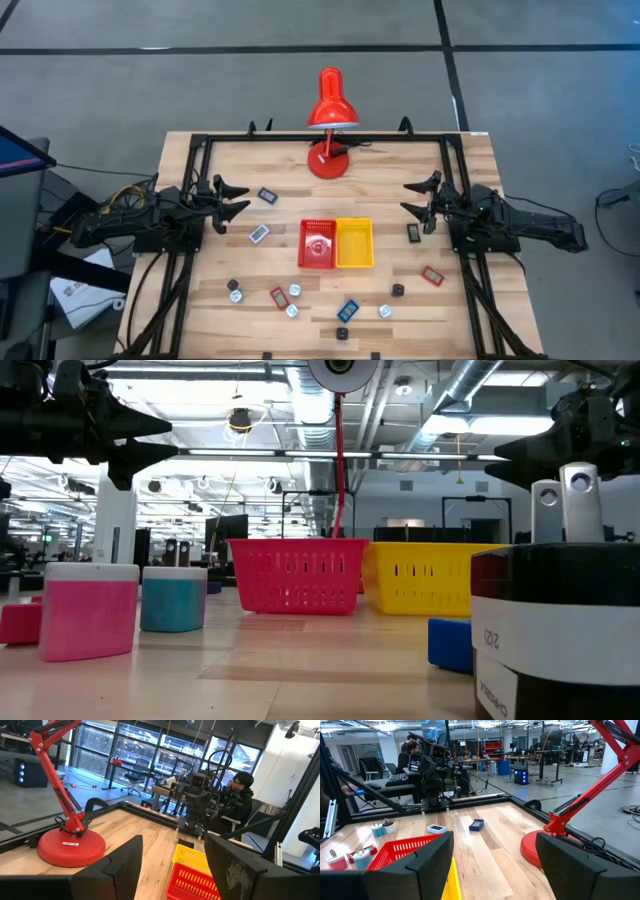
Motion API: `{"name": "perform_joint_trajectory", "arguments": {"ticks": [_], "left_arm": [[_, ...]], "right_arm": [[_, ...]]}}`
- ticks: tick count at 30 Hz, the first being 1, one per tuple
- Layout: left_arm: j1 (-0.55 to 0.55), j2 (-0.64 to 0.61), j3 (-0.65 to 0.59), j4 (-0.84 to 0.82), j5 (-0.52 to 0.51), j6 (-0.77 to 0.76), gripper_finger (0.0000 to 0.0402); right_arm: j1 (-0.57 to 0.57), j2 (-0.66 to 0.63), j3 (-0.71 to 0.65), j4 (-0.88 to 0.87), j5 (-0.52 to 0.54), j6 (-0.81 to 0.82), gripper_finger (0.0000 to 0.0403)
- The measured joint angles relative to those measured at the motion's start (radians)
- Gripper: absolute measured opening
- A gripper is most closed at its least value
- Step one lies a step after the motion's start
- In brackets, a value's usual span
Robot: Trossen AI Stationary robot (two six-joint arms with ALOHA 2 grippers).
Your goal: Pick & Place Office items
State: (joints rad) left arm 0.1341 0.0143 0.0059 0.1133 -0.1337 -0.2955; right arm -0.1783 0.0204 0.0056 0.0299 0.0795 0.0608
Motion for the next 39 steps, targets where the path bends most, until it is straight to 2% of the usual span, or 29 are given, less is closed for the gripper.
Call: {"name": "perform_joint_trajectory", "arguments": {"ticks": [12, 18, 31, 39], "left_arm": [[0.000, 0.000, 0.000, 0.002, 0.000, -0.001, 0.0208], [0.000, 0.011, 0.000, 0.003, 0.037, -0.235, 0.0208], [0.000, 0.163, 0.000, 0.008, 0.011, 0.079, 0.0208], [0.000, 0.274, 0.000, 0.016, 0.011, 0.075, 0.0208]], "right_arm": [[0.000, 0.000, 0.000, 0.000, 0.000, 0.000, 0.0276], [0.000, 0.000, 0.000, 0.000, 0.000, 0.000, 0.0276], [0.000, 0.000, 0.000, 0.000, 0.000, 0.000, 0.0276], [0.000, 0.000, 0.000, 0.000, 0.000, 0.000, 0.0276]]}}
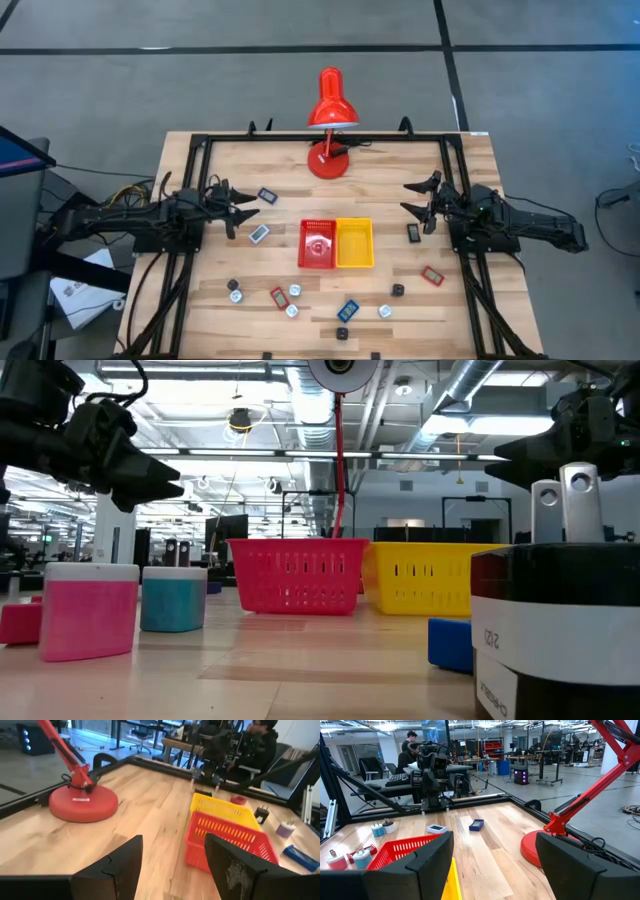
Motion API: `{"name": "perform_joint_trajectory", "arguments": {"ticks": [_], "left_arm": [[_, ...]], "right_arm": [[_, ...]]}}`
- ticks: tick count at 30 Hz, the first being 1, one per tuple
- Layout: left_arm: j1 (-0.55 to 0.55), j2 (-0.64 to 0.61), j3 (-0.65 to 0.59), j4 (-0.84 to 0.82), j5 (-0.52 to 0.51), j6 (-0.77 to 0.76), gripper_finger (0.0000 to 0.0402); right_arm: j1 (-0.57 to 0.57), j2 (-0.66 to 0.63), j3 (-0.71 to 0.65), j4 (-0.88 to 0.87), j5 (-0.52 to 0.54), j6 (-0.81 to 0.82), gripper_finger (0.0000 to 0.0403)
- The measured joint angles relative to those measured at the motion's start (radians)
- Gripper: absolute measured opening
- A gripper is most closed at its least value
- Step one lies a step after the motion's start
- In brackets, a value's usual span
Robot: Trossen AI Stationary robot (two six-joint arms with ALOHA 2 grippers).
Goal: Pick & Place Office items
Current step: Put the black digital timer into the yellow bin
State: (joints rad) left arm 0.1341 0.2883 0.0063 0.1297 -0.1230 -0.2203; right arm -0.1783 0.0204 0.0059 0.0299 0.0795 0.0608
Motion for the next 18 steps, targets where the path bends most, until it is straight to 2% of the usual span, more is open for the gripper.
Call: {"name": "perform_joint_trajectory", "arguments": {"ticks": [9, 18], "left_arm": [[-0.010, 0.061, 0.000, 0.166, 0.000, 0.005, 0.0208], [-0.076, 0.074, 0.000, 0.238, 0.000, 0.013, 0.0208]], "right_arm": [[0.000, 0.000, 0.000, 0.000, 0.000, 0.000, 0.0276], [0.000, 0.000, 0.000, 0.000, 0.000, 0.000, 0.0276]]}}
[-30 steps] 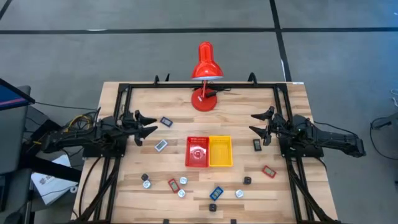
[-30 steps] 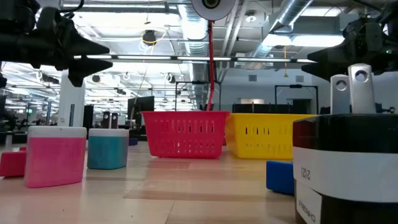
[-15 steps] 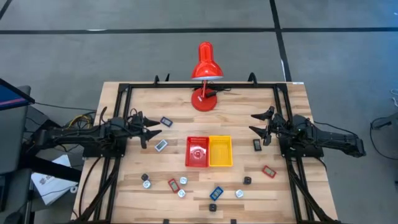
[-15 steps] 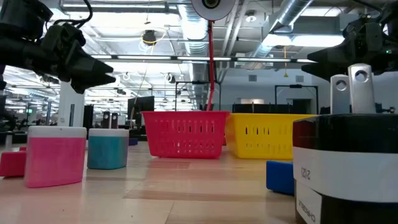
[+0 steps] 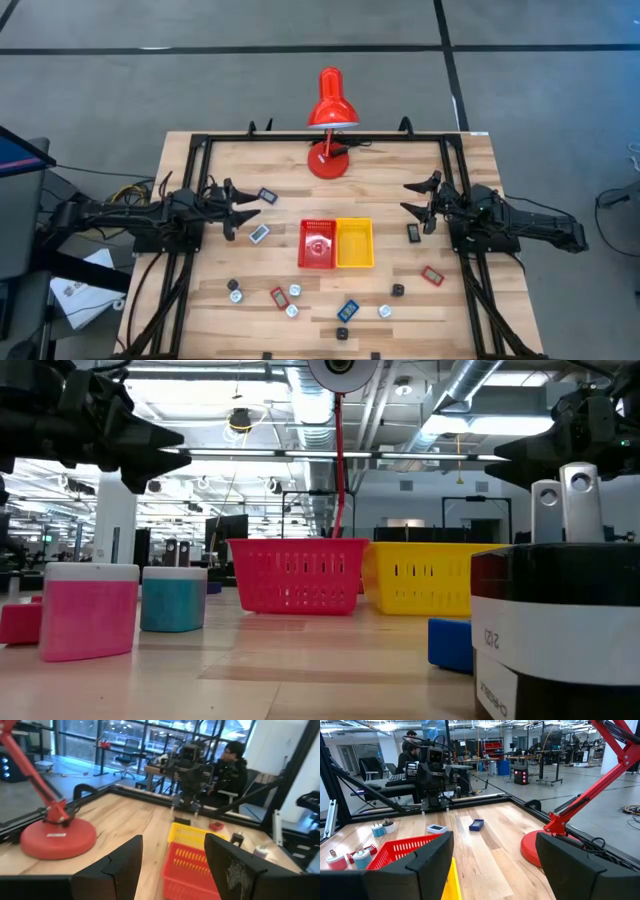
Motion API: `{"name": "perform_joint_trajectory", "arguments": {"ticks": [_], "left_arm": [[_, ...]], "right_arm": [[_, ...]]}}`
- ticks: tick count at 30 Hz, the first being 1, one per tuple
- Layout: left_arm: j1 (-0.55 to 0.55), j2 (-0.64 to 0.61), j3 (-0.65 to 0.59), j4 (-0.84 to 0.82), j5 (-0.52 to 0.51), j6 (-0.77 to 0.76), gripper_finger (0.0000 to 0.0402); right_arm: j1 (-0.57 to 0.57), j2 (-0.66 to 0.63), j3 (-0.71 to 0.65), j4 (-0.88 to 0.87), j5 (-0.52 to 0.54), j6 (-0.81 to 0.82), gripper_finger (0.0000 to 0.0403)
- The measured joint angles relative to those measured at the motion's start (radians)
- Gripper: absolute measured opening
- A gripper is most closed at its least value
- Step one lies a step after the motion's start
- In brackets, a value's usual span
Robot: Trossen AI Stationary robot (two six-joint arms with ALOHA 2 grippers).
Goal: Pick & Place Office items
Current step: Put the black digital timer into the yellow bin
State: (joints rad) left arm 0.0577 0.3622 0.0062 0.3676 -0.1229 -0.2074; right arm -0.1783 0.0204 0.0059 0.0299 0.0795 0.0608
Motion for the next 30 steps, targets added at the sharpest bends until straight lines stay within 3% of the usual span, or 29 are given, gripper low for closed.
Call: {"name": "perform_joint_trajectory", "arguments": {"ticks": [10, 21, 30], "left_arm": [[-0.111, -0.009, 0.000, 0.008, -0.005, 0.163, 0.0208], [-0.152, -0.174, 0.000, -0.083, -0.008, 0.177, 0.0208], [-0.151, -0.193, 0.000, -0.165, -0.008, 0.208, 0.0208]], "right_arm": [[0.000, 0.000, 0.000, 0.000, 0.000, 0.000, 0.0276], [0.000, 0.000, 0.000, 0.000, 0.000, 0.000, 0.0276], [0.000, 0.000, 0.000, 0.000, 0.000, 0.000, 0.0276]]}}
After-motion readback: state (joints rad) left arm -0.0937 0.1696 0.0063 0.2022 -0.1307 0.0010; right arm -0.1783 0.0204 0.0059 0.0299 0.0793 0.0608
